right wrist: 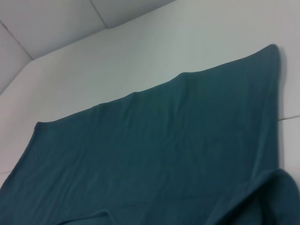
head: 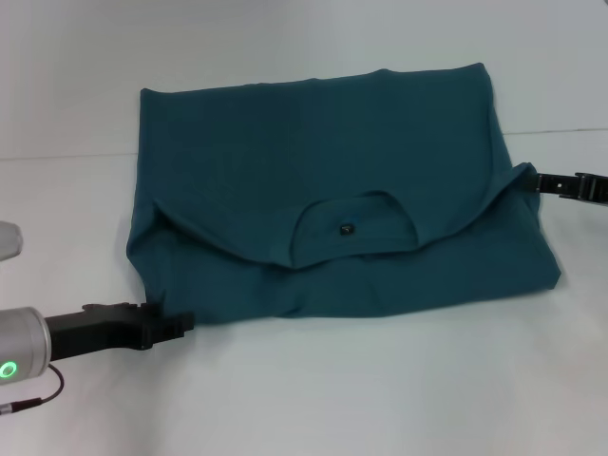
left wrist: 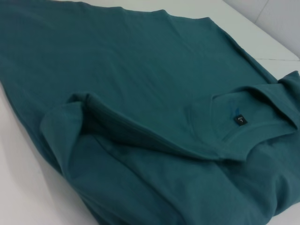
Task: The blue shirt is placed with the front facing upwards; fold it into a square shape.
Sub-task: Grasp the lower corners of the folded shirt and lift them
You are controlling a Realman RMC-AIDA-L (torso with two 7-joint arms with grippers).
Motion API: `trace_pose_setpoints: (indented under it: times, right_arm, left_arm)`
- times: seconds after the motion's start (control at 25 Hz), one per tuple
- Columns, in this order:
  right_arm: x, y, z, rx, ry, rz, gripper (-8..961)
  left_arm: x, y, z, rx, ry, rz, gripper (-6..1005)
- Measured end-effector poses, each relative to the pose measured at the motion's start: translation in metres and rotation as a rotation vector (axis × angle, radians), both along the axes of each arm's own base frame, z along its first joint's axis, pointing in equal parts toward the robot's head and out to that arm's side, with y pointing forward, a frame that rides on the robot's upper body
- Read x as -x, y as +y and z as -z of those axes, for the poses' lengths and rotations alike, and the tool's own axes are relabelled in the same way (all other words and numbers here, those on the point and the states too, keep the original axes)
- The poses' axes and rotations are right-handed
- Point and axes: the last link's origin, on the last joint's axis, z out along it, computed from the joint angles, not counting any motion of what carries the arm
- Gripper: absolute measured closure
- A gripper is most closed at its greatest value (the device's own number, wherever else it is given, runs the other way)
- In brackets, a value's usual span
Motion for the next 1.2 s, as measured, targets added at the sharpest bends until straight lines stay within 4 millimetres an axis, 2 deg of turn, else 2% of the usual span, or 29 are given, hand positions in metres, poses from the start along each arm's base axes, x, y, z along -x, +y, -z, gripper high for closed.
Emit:
trace_pose_setpoints:
  times: [0.16, 0.6, 0.72, 0.92, 1.04, 1.2]
  right_arm:
    - [0.002, -0.001, 0.001, 0.014, 0.009, -0.008, 144]
    - [0.008, -0.008, -0.001, 0.086, 0.014, -0.044, 139]
    - [0.014, -0.012, -0.012, 0.155, -0.051, -0.057, 137]
    - [0.027, -0.013, -0.033, 0.267, -0.187, -0.010, 135]
    - [0.034, -0.010, -0.032, 0.332, -0.240, 0.018, 137]
    - [0.034, -0.008, -0.016, 0.370, -0.312, 0.033, 139]
  left_arm:
    - [-0.002, 0.001, 0.004, 0.012, 0.008, 0.010, 356]
    - [-0.009, 0.007, 0.014, 0.012, 0.034, 0.028, 543]
    - [-0.011, 0.006, 0.014, 0.020, 0.025, 0.029, 781]
    - [-0.015, 0.008, 0.012, 0.025, 0.009, 0.021, 970]
    - [-0.017, 0.010, 0.011, 0.025, 0.007, 0.023, 977]
    - [-0.018, 0.010, 0.012, 0.027, 0.007, 0.027, 985]
